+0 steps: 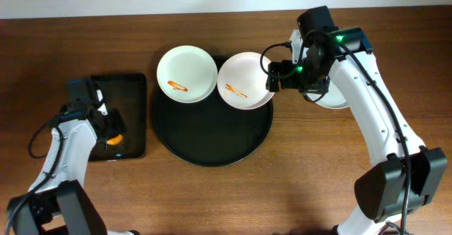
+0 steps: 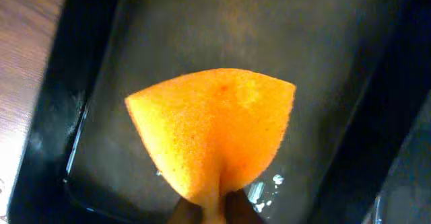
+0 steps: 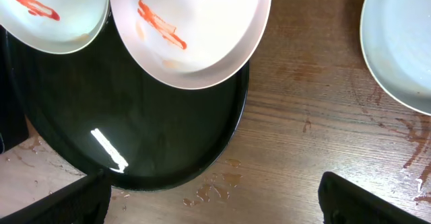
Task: Clean dirty plates on tray and stack at the side
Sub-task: 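Rinse the sponge in the water tray with the left gripper, then grasp the right white plate rim with the right gripper and lift it, then carry the sponge from the water tray to the held plate with the left gripper, then scrub the held plate's inner surface with the sponge in the left gripper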
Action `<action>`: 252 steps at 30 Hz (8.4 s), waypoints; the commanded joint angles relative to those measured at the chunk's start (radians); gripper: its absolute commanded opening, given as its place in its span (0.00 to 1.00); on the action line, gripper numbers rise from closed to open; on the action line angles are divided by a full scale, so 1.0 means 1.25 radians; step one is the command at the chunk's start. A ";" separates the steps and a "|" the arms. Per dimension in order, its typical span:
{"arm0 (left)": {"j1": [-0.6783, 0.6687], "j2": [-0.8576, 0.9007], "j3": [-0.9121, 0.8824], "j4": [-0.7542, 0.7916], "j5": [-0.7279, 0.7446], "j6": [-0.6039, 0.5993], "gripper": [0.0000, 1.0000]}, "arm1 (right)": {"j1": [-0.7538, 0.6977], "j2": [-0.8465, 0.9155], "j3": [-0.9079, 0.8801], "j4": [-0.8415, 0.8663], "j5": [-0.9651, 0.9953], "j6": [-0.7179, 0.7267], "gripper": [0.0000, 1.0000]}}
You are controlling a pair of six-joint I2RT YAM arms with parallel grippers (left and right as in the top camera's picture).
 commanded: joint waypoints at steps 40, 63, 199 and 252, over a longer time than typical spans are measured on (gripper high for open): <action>0.003 0.112 0.001 0.139 -0.036 -0.020 0.11 | -0.007 -0.005 0.006 0.002 0.005 -0.005 0.99; 0.007 0.097 0.028 0.009 0.024 -0.017 0.00 | -0.007 -0.005 0.006 0.002 0.005 -0.005 0.99; 0.038 0.066 0.077 0.019 0.175 0.156 0.00 | -0.053 0.125 -0.176 0.125 -0.061 -0.130 0.53; -0.584 0.307 0.288 0.084 0.247 -0.228 0.00 | -0.007 0.120 -0.244 0.342 -0.087 0.061 0.04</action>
